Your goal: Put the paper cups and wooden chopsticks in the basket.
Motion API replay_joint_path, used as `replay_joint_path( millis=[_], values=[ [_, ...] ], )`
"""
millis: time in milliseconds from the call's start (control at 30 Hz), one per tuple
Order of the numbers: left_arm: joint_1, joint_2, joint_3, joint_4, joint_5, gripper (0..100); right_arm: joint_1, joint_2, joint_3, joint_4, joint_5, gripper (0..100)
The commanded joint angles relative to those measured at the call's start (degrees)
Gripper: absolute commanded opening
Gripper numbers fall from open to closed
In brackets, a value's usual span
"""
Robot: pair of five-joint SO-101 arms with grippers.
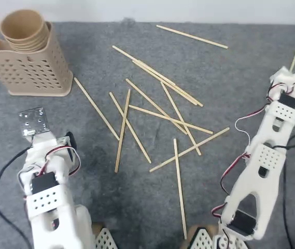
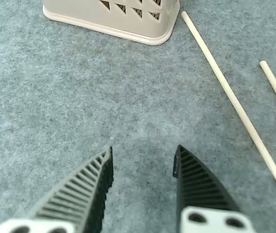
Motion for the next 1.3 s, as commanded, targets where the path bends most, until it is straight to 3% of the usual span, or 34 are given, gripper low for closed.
replay_joint_path(
  millis=[0, 67, 133, 267, 633, 900, 1267],
  values=[
    [-0.18, -1.23, -0.75, -0.88, -0.26, 20, -0.48, -1.27, -0.88, 6.2, 3.43, 12.0],
    [-0.18, -1.23, -0.75, -0.88, -0.26, 20, -1.19, -1.36, -0.88, 8.84, 5.1, 0.0],
    [-0.18, -1.23, -0.75, -0.79, -0.26, 20, -1.27, -1.45, -1.05, 11.82, 5.1, 3.5],
    [-0.18, -1.23, -0.75, -0.88, -0.26, 20, -1.71, -1.98, -4.84, 21.58, 5.54, 0.5],
    [-0.18, -1.23, -0.75, -0.88, -0.26, 20, -9.1, -15.52, -4.57, 49.01, 9.93, 0.7],
    [-0.18, -1.23, -0.75, -0.88, -0.26, 20, -10.15, -26.59, -4.48, 63.78, 10.37, 0.7],
    [-0.44, -1.23, -0.75, -0.97, -0.26, 20, -14.02, -31.6, -4.22, 66.59, 17.49, 0.7]
  ],
)
